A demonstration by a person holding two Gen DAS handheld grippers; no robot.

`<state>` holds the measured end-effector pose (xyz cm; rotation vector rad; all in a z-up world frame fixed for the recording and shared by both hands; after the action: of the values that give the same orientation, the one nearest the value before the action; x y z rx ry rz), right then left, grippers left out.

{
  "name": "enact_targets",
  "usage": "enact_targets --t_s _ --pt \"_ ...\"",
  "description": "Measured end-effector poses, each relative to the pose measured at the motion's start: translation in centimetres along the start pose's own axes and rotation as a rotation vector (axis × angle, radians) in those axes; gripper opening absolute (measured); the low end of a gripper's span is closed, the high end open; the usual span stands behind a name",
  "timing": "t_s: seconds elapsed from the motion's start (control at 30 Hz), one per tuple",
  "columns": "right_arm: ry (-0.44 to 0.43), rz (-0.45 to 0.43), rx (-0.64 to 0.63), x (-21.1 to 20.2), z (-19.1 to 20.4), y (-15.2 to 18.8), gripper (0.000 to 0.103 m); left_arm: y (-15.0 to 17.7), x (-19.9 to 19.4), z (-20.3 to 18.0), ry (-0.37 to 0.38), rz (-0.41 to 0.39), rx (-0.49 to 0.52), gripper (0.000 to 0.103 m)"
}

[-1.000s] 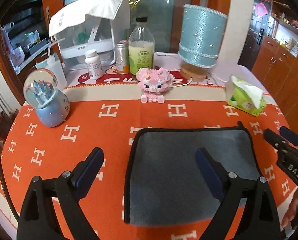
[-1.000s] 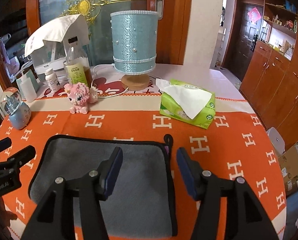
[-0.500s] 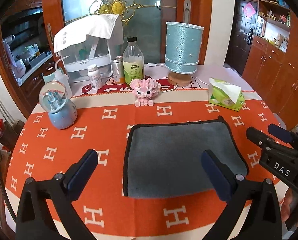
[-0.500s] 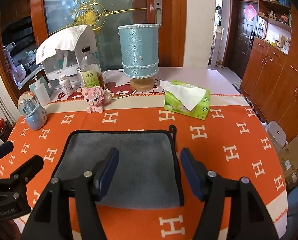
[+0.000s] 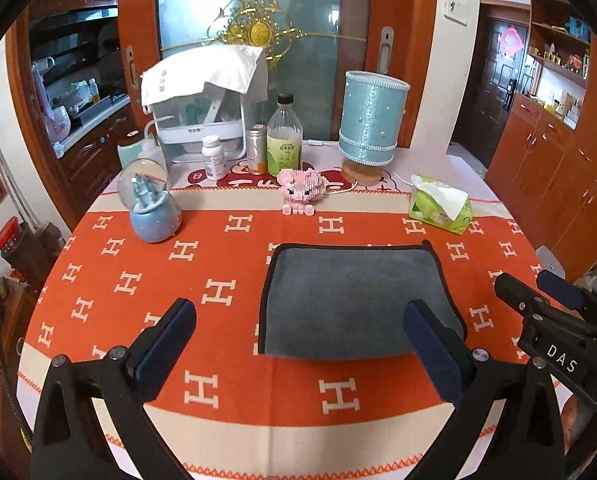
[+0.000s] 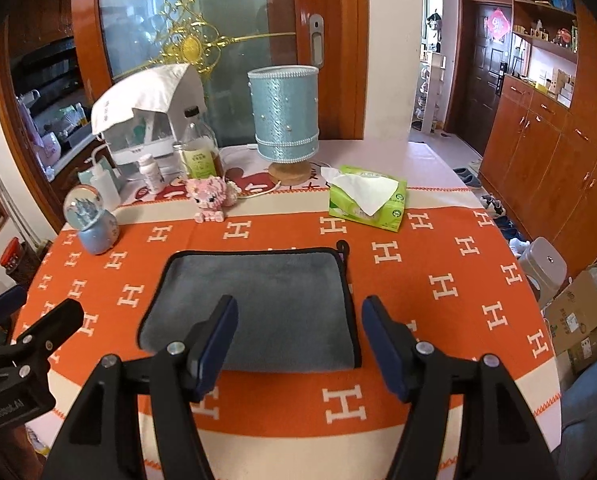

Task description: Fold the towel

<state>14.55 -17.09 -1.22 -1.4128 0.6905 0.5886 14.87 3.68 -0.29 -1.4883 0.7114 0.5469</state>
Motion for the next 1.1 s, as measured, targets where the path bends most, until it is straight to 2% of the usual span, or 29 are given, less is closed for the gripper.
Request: enact_targets --t_s 0.23,0.43,0.63,0.73,0.9,1.1 --pt "-0.008 -0.014 -0.011 -3.6 0.2 0.8 0.069 1.2 -4.2 -0.1 -0.007 -0.029 0.001 0.103" --pt "-0.029 -0.010 -0.023 -5.8 0.0 2.0 0.069 2.5 -7.4 -0.2 -0.042 -0.058 -0.001 0.103" --pt "-0.053 -0.023 -0.014 -8.7 -0.4 3.6 0.069 3.9 -10.0 -0.6 -0.022 -0.046 -0.003 0.103" --pt "-0.044 -0.032 -0.015 -9.8 -0.6 4.6 0.069 4.7 -10.9 -0.8 -0.036 -0.050 -0.004 0.103" --pt "-0.051 -0.019 -0.005 -10.8 -1.0 6.2 0.069 6.0 -11.5 -1.3 -0.025 -0.046 -0.004 0.103" --pt "-0.037 0.007 -0.003 -11.3 -1.0 7.9 0.069 7.5 -10.6 -1.8 -0.030 0.026 -0.004 0.102"
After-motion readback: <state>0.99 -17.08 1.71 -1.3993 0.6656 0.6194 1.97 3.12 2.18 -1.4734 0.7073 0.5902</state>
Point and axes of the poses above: each gripper's, at about its wrist camera, not at the fingertips, and x roughly the way its jaws point, z to its left, y to its underside, the point moved 2 cm from there along x, roughly the way its jaws point, and after that the axes turned 1 degree about y, right-handed, at the moved point
